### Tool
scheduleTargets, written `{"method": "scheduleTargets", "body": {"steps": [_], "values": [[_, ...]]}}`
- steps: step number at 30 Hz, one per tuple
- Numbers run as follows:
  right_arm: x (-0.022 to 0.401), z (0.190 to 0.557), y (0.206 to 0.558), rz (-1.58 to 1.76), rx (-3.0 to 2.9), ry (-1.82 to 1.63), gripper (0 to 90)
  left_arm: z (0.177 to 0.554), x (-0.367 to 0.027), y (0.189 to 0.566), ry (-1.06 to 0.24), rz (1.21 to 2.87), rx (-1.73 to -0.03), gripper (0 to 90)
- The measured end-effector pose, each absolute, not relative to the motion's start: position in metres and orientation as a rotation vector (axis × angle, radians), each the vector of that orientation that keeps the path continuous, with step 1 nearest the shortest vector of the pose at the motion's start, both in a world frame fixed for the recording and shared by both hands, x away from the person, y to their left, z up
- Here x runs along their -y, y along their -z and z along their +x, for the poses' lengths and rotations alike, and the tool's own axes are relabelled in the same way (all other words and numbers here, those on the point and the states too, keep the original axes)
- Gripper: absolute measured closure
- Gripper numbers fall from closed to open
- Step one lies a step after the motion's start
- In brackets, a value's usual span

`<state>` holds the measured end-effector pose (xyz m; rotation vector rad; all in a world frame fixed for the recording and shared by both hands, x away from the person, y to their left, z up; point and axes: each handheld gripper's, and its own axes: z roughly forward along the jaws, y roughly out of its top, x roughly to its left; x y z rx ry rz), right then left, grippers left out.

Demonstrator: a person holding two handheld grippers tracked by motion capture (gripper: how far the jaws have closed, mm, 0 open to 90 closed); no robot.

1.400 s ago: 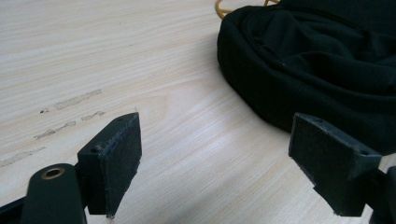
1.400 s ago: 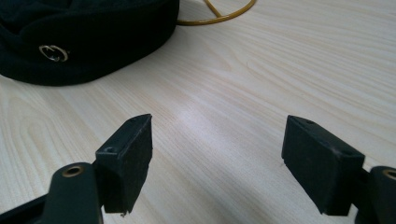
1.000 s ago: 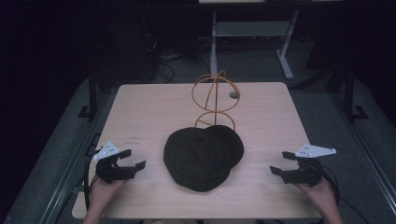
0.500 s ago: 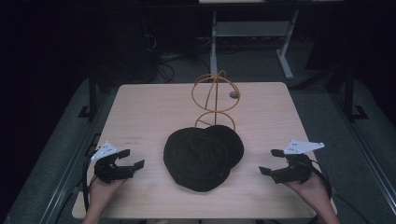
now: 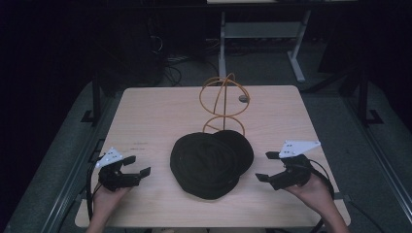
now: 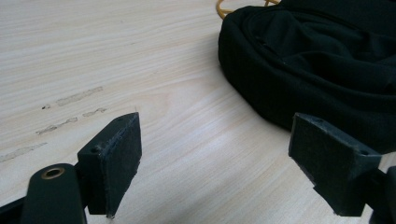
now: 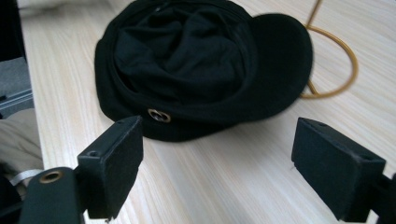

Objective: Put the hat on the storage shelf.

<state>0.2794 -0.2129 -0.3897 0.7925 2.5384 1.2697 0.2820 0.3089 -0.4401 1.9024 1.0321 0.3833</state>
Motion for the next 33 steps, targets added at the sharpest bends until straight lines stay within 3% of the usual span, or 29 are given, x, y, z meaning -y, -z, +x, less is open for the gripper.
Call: {"method": "scheduleTargets", "body": {"steps": [5, 25, 33], "values": [[0.199, 0.284, 0.385, 0.739, -2.572, -1.276, 21.3, 0.282, -0.309, 0.44, -0.382, 1.901, -1.031, 16.9], [0.142, 0.288, 0.373, 0.519, -2.677, -1.272, 22.1, 0.284, -0.309, 0.442, -0.375, 1.914, -1.032, 16.9], [0.114, 0.288, 0.379, 0.444, -2.746, -1.216, 30.6, 0.284, -0.308, 0.442, -0.378, 1.915, -1.027, 16.9]]}}
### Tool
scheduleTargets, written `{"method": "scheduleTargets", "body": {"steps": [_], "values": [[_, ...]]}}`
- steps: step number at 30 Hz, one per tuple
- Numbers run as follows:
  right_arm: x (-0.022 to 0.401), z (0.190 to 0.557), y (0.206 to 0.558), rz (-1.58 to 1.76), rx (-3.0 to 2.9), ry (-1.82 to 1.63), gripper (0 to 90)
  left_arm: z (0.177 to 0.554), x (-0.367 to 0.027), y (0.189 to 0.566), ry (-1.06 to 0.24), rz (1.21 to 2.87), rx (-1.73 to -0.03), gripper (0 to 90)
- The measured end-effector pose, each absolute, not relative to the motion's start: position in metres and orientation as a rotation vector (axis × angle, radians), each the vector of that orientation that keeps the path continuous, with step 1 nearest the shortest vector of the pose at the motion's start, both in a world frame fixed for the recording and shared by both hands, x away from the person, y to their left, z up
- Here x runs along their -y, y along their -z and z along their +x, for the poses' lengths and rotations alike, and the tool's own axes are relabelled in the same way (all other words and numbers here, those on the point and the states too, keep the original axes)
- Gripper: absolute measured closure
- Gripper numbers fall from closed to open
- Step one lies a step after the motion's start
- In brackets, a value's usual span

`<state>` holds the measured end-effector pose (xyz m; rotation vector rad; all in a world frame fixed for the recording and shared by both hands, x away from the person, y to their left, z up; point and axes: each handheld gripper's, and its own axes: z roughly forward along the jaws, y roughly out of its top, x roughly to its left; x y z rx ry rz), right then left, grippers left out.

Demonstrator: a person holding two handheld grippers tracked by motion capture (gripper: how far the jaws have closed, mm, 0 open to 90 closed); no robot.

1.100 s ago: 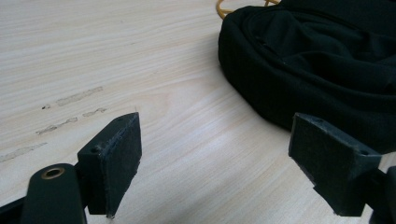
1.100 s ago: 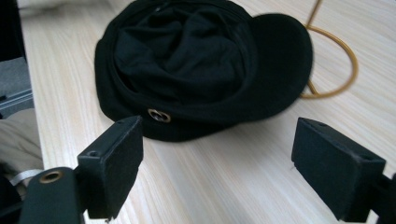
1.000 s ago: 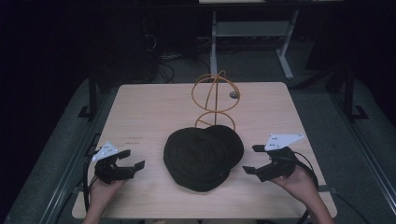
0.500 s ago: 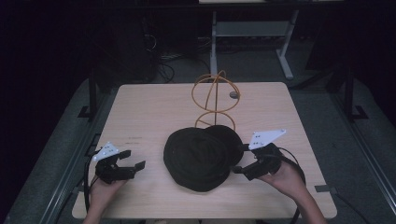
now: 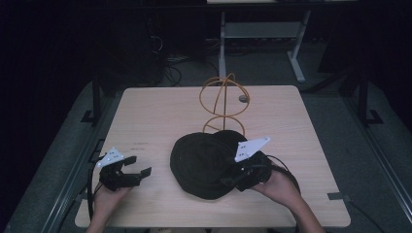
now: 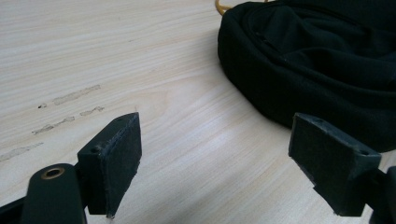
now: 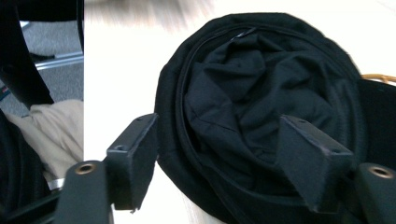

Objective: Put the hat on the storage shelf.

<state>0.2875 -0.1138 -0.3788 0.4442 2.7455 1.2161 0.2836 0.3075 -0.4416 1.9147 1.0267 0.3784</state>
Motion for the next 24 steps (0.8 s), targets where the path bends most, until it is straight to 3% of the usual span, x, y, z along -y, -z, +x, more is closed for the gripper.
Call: {"method": "scheduleTargets", "body": {"steps": [24], "values": [[0.06, 0.288, 0.419, 0.352, -2.889, -1.053, 48.1, 0.285, -0.305, 0.441, -0.368, 1.924, -1.018, 17.1]]}}
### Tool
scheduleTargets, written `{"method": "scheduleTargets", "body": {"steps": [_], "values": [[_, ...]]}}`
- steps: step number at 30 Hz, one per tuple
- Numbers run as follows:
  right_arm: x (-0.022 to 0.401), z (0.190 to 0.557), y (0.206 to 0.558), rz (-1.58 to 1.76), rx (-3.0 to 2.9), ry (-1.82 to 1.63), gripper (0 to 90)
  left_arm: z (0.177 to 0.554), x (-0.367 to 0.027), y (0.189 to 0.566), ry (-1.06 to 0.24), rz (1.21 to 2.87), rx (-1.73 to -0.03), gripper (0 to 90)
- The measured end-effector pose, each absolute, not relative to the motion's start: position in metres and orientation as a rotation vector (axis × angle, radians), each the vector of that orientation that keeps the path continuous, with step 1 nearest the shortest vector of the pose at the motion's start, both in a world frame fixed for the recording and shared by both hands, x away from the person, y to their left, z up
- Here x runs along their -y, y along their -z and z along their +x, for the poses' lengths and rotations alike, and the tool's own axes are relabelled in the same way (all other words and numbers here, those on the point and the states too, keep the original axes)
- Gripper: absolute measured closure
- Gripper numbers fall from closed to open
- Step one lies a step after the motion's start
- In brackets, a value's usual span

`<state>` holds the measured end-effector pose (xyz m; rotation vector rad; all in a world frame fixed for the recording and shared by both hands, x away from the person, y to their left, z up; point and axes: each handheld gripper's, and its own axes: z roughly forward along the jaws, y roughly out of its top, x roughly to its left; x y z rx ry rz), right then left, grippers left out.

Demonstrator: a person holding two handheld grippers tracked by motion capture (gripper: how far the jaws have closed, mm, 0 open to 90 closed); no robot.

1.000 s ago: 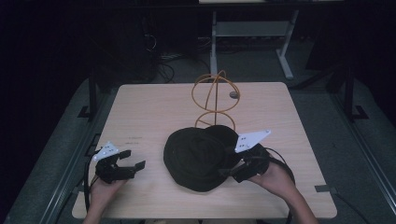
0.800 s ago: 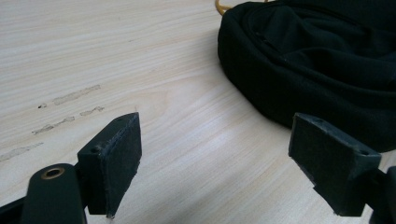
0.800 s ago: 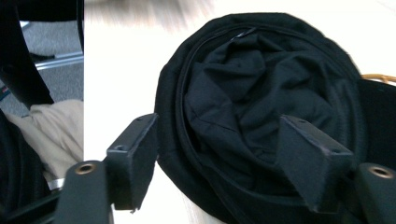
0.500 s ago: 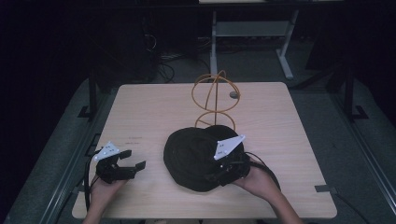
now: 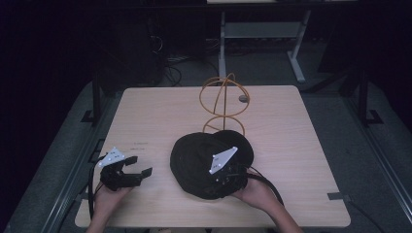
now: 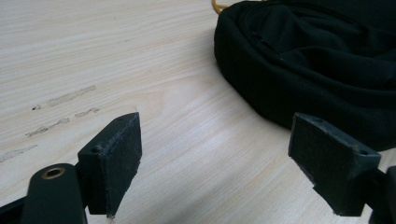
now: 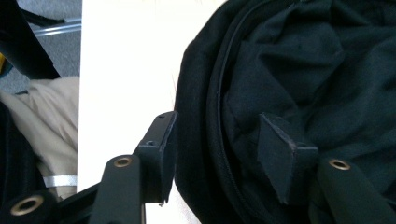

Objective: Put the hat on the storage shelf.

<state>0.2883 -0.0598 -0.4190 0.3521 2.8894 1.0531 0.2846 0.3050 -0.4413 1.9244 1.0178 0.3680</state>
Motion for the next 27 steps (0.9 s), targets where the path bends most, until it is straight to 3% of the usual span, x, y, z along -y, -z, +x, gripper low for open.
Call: {"method": "scheduleTargets", "body": {"steps": [18, 27], "values": [[0.049, 0.285, 0.438, 0.409, -2.908, -0.973, 60.0, 0.284, -0.304, 0.441, -0.364, 1.924, -1.015, 17.1], [0.048, 0.282, 0.437, 0.362, -2.883, -0.968, 71.6, 0.284, -0.303, 0.441, -0.365, 1.931, -1.012, 17.1]]}}
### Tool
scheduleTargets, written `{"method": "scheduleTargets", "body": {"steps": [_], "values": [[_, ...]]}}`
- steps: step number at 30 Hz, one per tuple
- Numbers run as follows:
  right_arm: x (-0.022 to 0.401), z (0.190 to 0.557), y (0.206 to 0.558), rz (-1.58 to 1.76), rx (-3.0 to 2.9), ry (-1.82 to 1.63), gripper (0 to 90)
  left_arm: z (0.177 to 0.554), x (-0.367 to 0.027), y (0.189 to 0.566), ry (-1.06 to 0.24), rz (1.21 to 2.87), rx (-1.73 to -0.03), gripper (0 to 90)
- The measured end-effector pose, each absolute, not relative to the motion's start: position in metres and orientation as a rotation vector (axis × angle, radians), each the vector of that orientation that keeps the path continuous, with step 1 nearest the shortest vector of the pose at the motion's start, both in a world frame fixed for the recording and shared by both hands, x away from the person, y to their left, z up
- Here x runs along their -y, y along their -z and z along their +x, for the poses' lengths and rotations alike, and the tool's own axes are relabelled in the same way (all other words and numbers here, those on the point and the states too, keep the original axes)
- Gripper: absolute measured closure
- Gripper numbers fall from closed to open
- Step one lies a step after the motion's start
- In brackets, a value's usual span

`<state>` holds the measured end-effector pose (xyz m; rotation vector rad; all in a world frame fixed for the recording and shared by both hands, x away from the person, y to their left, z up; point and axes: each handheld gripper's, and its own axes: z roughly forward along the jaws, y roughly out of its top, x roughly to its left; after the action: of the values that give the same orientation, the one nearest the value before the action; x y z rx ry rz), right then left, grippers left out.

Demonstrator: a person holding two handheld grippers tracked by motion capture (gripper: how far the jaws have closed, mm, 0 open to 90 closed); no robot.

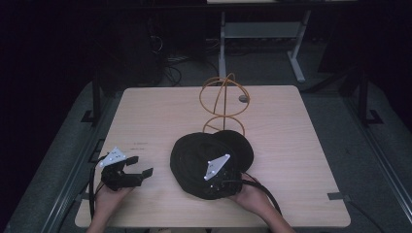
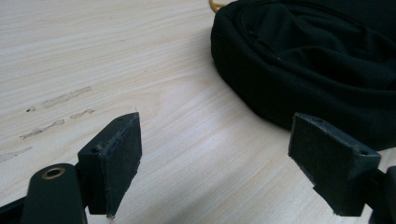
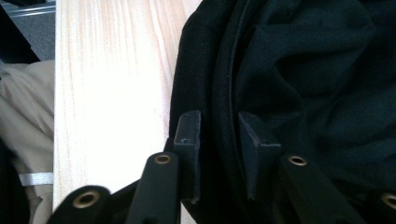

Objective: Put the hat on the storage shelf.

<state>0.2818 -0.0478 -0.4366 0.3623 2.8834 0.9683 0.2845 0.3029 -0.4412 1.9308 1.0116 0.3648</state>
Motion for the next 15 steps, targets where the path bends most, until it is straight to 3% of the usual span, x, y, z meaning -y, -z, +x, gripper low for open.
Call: {"method": "scheduleTargets", "body": {"steps": [15], "values": [[0.064, 0.282, 0.41, 0.367, -2.807, -1.147, 74.8, 0.281, -0.292, 0.439, -0.369, 1.952, -0.967, 17.1]]}}
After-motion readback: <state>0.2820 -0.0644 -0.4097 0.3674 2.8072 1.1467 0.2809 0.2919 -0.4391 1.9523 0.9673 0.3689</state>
